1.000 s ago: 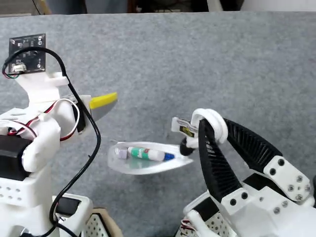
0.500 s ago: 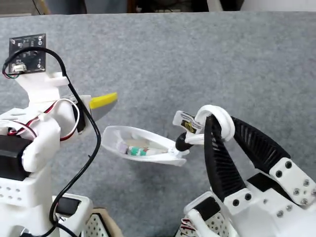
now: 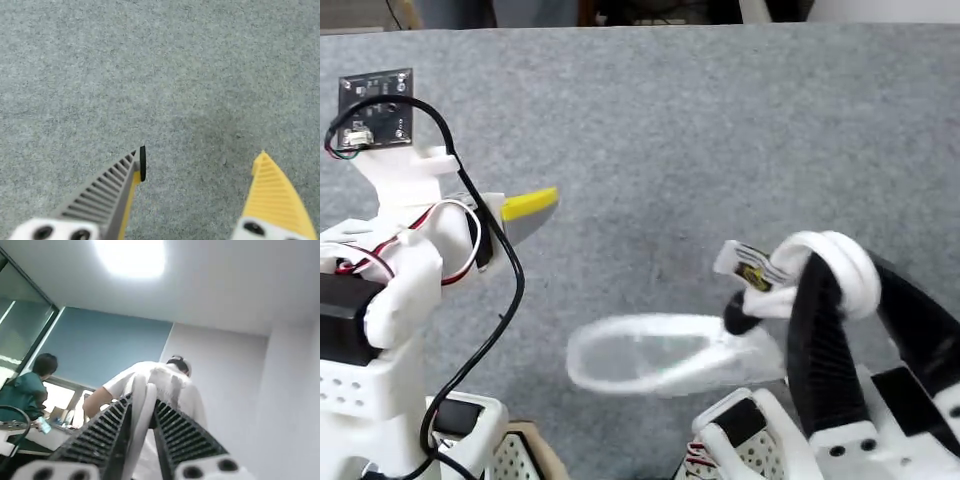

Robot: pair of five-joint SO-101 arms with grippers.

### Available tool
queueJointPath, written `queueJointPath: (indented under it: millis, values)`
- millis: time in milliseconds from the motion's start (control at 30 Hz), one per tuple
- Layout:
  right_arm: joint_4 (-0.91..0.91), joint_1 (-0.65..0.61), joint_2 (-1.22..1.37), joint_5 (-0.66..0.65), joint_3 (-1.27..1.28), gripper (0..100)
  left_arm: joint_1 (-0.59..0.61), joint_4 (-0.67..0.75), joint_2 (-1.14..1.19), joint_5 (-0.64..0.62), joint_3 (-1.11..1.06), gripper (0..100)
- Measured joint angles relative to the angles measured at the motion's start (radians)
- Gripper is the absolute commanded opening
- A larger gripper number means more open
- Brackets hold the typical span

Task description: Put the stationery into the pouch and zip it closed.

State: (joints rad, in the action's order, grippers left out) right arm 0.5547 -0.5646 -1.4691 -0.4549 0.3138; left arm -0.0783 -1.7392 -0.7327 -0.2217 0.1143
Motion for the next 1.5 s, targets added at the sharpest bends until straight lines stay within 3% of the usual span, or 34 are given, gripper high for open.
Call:
queueJointPath:
  millis: [333, 667, 967, 1200, 1500]
  values:
    - [-0.049, 0.0, -0.002, -0.149, 0.124, 1.1, -0.005, -0.014, 0.0, 0.0, 0.0, 34]
    - [-0.356, 0.044, 0.135, -0.242, 0.293, 1.1, -0.005, -0.014, 0.002, 0.0, 0.0, 34]
    - [-0.532, 0.086, 0.362, -0.244, 0.299, 1.1, 0.095, -0.014, 0.002, 0.0, 0.0, 34]
    - [-0.512, 0.086, 0.443, -0.107, 0.255, 1.1, 0.155, -0.014, 0.002, 0.029, -0.089, 34]
    - [-0.269, 0.086, 0.451, 0.063, 0.166, 1.1, 0.158, -0.011, 0.002, 0.301, -0.331, 34]
